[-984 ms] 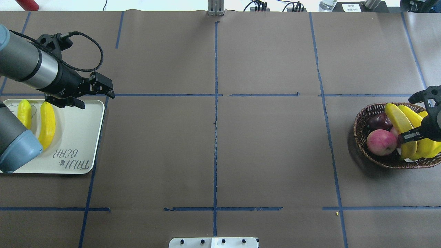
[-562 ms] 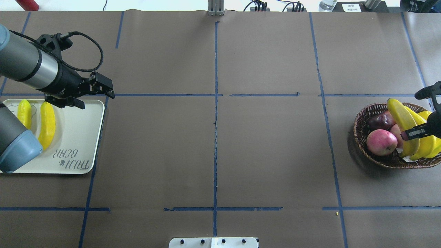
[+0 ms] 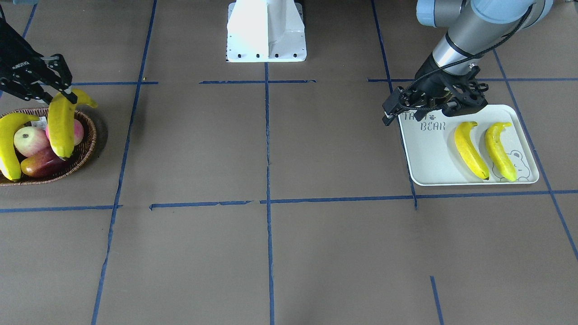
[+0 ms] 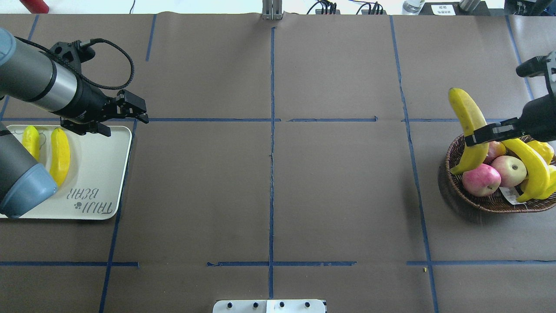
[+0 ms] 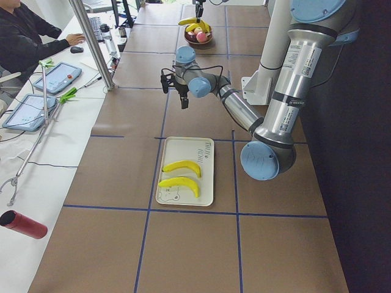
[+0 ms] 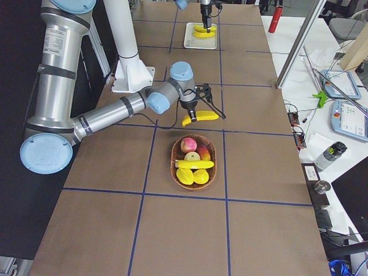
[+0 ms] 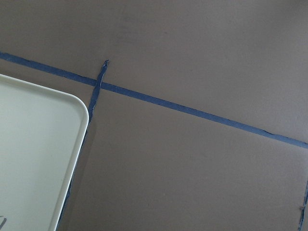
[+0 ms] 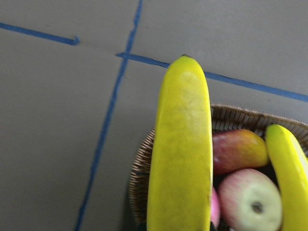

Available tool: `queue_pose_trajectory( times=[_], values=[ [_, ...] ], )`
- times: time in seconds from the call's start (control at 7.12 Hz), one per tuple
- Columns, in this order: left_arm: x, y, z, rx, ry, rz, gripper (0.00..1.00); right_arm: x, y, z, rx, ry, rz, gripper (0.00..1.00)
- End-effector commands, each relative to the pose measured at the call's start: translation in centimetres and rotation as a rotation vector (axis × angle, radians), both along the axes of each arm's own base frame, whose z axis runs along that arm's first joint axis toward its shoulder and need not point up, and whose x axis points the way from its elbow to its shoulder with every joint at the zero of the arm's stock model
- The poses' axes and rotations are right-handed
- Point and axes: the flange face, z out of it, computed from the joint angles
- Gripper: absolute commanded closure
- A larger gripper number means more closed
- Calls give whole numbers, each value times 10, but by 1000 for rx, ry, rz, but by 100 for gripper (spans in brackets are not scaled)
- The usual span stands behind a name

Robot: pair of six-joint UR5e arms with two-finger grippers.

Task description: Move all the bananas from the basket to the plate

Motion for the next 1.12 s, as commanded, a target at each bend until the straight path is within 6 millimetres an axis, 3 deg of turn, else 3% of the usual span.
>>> queue_pose_trajectory(
  times=[0.0,0.14,0.28,0.56,0.98],
  values=[
    [19,3,-37,10,65,1,1,-80,0,-106,-115,-198,30,99],
    [34,14,-57,10,159,-13,1,-117,22,-130,-132,-291,84,99],
    [34,19,-68,3,257,-41,1,-155,51,-140,-127,-368,129,99],
    [34,24,-112,5,402,-65,1,-210,101,-144,-79,-437,83,99],
    [83,26,-157,21,442,2,1,-227,123,-169,-43,-512,25,99]
  ],
)
